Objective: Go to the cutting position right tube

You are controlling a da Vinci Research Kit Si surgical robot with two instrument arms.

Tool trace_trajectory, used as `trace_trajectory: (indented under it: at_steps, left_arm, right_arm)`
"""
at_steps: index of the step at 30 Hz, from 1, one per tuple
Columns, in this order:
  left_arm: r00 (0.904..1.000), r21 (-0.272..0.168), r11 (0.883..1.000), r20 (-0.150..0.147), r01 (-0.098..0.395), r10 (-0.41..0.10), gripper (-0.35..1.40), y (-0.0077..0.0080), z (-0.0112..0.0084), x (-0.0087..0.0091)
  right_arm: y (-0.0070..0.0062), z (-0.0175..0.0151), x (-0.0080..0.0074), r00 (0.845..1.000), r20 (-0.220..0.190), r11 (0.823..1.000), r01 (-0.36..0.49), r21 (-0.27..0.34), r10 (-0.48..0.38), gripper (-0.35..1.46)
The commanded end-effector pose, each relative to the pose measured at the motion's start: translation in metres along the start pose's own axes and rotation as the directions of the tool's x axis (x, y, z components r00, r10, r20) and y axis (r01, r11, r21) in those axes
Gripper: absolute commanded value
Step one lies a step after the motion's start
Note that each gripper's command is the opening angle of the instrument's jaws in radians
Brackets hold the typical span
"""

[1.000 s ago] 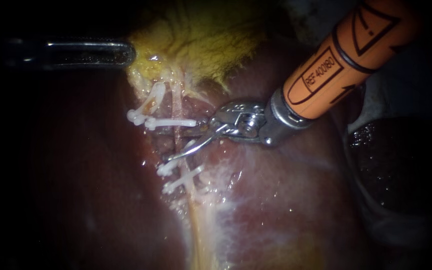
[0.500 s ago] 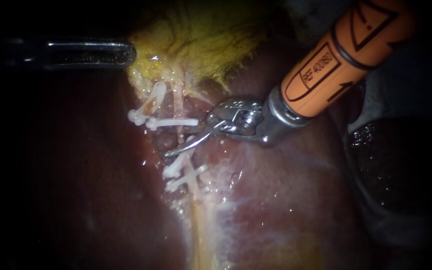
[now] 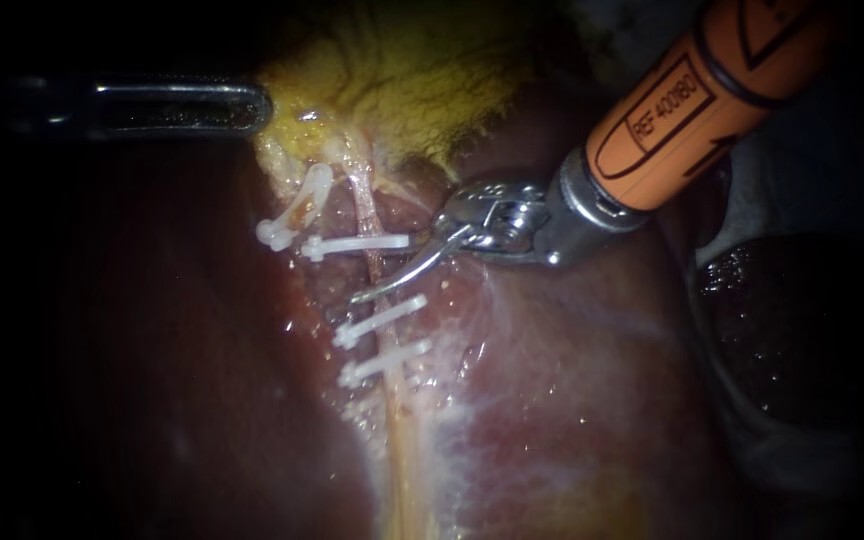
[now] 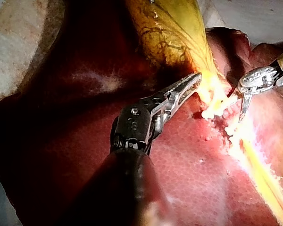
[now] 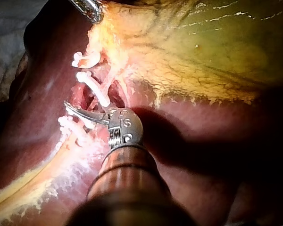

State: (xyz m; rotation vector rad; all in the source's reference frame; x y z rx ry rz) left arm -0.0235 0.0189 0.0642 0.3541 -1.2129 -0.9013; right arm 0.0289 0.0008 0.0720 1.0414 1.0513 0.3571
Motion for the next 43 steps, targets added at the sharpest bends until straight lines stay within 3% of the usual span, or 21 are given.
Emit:
trace_trajectory:
  at_steps: [1, 11, 15, 20, 25, 29, 43]
  left_arm:
    - [1.0, 0.0, 1.0, 0.0, 0.0, 0.0, -0.35, 0.0, 0.0, 0.0]
    - [1.0, 0.0, 1.0, 0.0, 0.0, 0.0, -0.35, 0.0, 0.0, 0.0]
    - [1.0, 0.0, 1.0, 0.0, 0.0, 0.0, -0.35, 0.0, 0.0, 0.0]
    - [1.0, 0.0, 1.0, 0.0, 0.0, 0.0, -0.35, 0.0, 0.0, 0.0]
    - [1.0, 0.001, 1.0, 0.0, 0.0, 0.0, -0.35, 0.0, 0.0, 0.0]
    - [1.0, 0.001, 1.0, 0.0, 0.0, 0.0, -0.35, 0.0, 0.0, 0.0]
    - [1.0, 0.001, 1.0, 0.0, 0.0, 0.0, -0.35, 0.0001, 0.0, 0.0]
  right_arm:
    - [0.0001, 0.0004, -0.0001, 1.0, -0.012, 1.0, 0.006, 0.007, -0.006, 1.13]
    - [0.0007, 0.0025, 0.0004, 0.989, -0.136, 0.995, 0.073, 0.069, -0.063, 1.08]
    - [0.0005, 0.0025, 0.0005, 0.972, -0.185, 0.985, 0.158, 0.075, -0.142, 1.04]
    - [-0.0009, 0.0027, 0.0011, 0.949, -0.239, 0.963, 0.24, 0.12, -0.206, 0.98]
    - [-0.0028, 0.0033, 0.002, 0.924, -0.247, 0.932, 0.334, 0.142, -0.293, 0.94]
    - [-0.0034, 0.0038, 0.0024, 0.911, -0.251, 0.917, 0.371, 0.145, -0.328, 0.93]
    - [-0.0033, 0.0038, 0.0024, 0.908, -0.255, 0.921, 0.372, 0.12, -0.333, 0.93]
